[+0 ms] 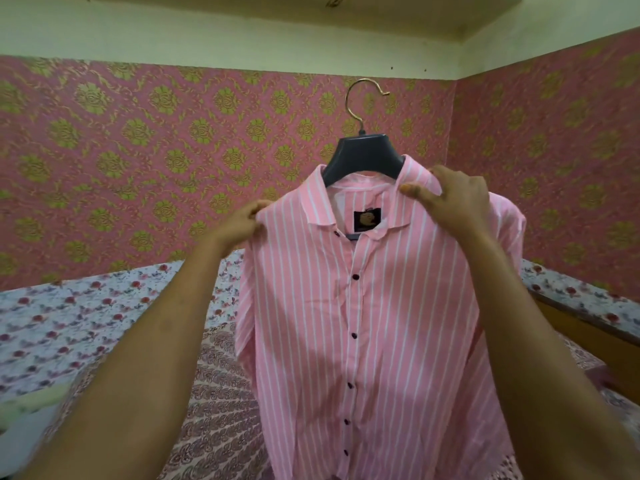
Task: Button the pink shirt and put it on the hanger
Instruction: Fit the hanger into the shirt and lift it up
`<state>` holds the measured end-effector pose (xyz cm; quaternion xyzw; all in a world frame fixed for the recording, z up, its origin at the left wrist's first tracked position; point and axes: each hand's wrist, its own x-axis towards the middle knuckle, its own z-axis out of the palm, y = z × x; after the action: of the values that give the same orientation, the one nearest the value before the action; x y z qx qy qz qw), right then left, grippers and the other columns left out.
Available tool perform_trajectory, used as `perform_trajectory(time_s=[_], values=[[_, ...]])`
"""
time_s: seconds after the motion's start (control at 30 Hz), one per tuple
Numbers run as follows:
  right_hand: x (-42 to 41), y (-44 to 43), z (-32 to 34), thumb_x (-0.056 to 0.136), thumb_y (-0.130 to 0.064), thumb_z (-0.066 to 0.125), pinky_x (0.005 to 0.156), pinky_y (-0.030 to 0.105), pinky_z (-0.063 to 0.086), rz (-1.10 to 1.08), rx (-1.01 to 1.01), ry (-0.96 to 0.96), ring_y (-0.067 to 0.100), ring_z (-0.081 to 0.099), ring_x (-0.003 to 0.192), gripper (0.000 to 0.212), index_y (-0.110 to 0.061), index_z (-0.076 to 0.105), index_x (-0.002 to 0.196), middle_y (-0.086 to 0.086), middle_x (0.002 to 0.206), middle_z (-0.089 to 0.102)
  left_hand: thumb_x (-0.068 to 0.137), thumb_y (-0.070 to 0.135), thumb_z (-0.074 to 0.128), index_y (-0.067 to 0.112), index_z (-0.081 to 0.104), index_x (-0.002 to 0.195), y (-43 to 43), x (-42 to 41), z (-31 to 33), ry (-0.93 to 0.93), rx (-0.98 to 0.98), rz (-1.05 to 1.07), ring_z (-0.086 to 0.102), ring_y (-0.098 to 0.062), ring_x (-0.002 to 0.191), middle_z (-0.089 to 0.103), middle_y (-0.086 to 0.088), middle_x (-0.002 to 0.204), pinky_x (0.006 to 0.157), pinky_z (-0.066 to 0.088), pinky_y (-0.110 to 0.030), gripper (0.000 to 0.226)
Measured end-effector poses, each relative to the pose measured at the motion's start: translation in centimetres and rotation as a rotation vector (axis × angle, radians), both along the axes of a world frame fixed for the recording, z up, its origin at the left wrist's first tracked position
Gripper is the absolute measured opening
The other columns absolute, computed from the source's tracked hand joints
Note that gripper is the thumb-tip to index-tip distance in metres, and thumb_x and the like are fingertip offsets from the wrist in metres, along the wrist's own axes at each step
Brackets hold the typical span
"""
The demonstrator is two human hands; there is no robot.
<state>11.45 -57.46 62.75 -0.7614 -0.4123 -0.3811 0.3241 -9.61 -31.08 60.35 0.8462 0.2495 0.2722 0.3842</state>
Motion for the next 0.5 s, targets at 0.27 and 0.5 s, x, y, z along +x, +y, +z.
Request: perform_trajectory(time_s=[0.27,0.5], values=[[0.8,-1.7,1.0,0.061,-0.078,0.025,0.073,0.039,0.03,-0.039,-0.03,-0.097,0.039,0.058,0.079,0.086,-0.004,0.06,0.088,0.02,0.079,0.064,0.079,-0.01,0.056,0.008,0.05,0.127,0.7,1.1,-1.9,0.182,-0.108,-0.019,0.052,-0.027,0.107,0.055,-0.01,0.115,0.093,0.044,-0.04,0.051],[1.8,-3.3,0.4,0.061,-0.077,0.029,0.075,0.04,0.031,-0.07,0.007,-0.029,0.038,0.057,0.079,0.08,-0.005,0.056,0.083,0.017,0.076,0.062,0.079,0.003,0.058,0.011,0.066,0.085,1.6,2.2,-1.1,-0.104,0.227,0.486,0.051,-0.025,0.072,0.055,-0.008,0.076,0.061,0.035,-0.029,0.012]])
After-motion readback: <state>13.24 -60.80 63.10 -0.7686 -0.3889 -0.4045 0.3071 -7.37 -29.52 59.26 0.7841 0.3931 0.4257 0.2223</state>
